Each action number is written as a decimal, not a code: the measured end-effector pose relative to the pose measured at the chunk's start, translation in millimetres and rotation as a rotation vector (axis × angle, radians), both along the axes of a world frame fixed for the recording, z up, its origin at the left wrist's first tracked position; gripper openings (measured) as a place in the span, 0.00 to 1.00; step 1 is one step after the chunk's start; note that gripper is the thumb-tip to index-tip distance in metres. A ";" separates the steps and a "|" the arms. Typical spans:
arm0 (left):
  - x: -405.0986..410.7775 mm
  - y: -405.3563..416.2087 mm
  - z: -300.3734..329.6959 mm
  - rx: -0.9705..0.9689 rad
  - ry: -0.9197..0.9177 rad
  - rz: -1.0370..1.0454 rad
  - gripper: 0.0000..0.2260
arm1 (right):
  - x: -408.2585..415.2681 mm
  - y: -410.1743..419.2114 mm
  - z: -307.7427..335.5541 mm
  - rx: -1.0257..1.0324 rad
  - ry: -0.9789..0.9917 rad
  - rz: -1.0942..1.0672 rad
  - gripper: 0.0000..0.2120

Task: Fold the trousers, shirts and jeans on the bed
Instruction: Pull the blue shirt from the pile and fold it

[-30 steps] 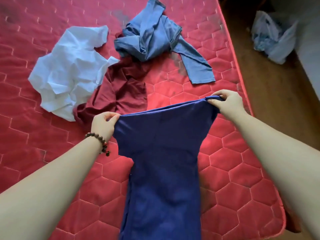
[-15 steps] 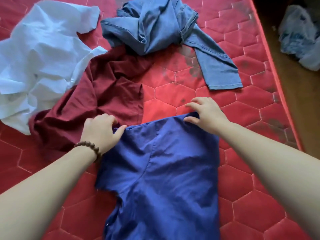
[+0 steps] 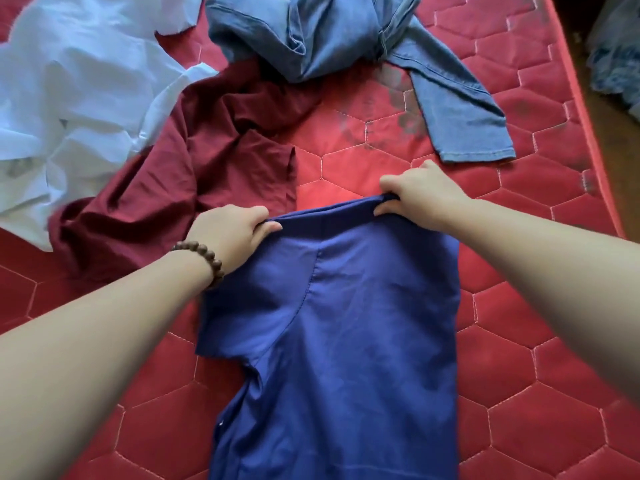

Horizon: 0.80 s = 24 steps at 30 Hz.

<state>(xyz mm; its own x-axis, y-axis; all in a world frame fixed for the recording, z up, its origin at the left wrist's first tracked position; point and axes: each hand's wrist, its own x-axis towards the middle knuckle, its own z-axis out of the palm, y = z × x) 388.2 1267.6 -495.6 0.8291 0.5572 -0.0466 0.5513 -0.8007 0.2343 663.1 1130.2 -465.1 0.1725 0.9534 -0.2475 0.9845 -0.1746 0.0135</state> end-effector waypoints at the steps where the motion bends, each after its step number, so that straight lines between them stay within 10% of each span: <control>1: 4.1 3.9 0.8 0.028 0.013 0.023 0.16 | 0.7 5.3 2.0 0.034 -0.044 -0.016 0.18; 6: 27.3 -6.3 17.2 0.252 0.107 0.264 0.14 | -18.9 5.3 0.4 0.234 -0.067 -0.235 0.23; 10: 47.0 -85.2 10.7 0.120 -0.107 -0.006 0.09 | -55.3 -33.5 -18.7 0.552 -0.051 -0.286 0.13; 20: 33.8 -133.1 -42.6 0.081 0.080 -0.014 0.29 | -61.1 -44.2 -55.6 0.087 0.102 -0.281 0.28; 24: 33.7 -134.3 -41.2 0.111 0.102 0.001 0.29 | -49.3 -51.3 -30.5 0.482 0.332 -0.389 0.18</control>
